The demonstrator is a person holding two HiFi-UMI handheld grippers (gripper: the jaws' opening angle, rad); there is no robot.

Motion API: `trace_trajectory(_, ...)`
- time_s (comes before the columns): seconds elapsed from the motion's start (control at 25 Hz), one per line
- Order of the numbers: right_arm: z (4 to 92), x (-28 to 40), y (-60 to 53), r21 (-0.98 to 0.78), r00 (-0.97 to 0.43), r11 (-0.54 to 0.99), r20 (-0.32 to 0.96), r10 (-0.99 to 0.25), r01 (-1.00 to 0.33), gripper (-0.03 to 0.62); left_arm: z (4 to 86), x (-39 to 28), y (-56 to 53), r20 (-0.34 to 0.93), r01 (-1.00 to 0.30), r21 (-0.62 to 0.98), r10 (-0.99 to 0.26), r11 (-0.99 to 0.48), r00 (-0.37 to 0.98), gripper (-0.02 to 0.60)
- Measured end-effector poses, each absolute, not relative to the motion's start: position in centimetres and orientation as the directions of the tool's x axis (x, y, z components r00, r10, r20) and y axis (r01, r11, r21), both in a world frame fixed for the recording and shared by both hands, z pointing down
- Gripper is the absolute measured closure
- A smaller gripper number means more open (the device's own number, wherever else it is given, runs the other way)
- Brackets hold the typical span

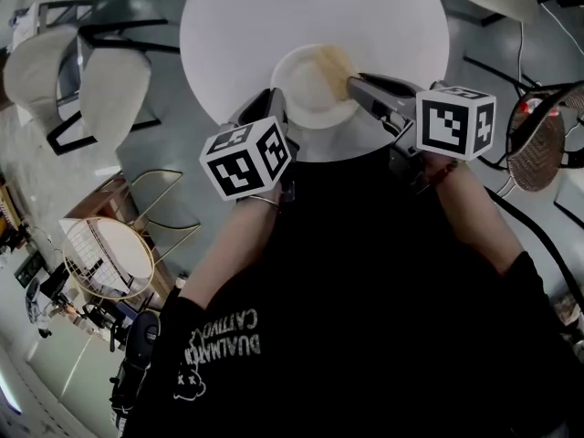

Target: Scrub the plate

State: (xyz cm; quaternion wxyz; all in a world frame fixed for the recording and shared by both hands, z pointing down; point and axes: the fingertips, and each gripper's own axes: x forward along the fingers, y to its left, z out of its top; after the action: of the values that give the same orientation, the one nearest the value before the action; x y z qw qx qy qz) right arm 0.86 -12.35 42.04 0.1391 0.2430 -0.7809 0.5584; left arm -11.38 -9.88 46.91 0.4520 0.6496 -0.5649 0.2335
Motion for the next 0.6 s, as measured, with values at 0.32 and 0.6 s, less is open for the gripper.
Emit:
trace_trajectory(0.32, 41.9, -5.6, -10.6, -0.839, -0.895, 0.325, 0.440, -0.070, -0.437, 0.528, 47.2, -10.9, -10.0, 0.810, -0.940, 0.341, -0.517, 0.031, 0.277, 0.537)
trace_trajectory(0.6, 43.7, -6.1, -9.8, -0.827, -0.876, 0.318, 0.481, -0.023, -0.463, 0.528, 47.4, -11.3, -9.5, 0.809, -0.936, 0.352, -0.509, 0.022, 0.292, 0.538)
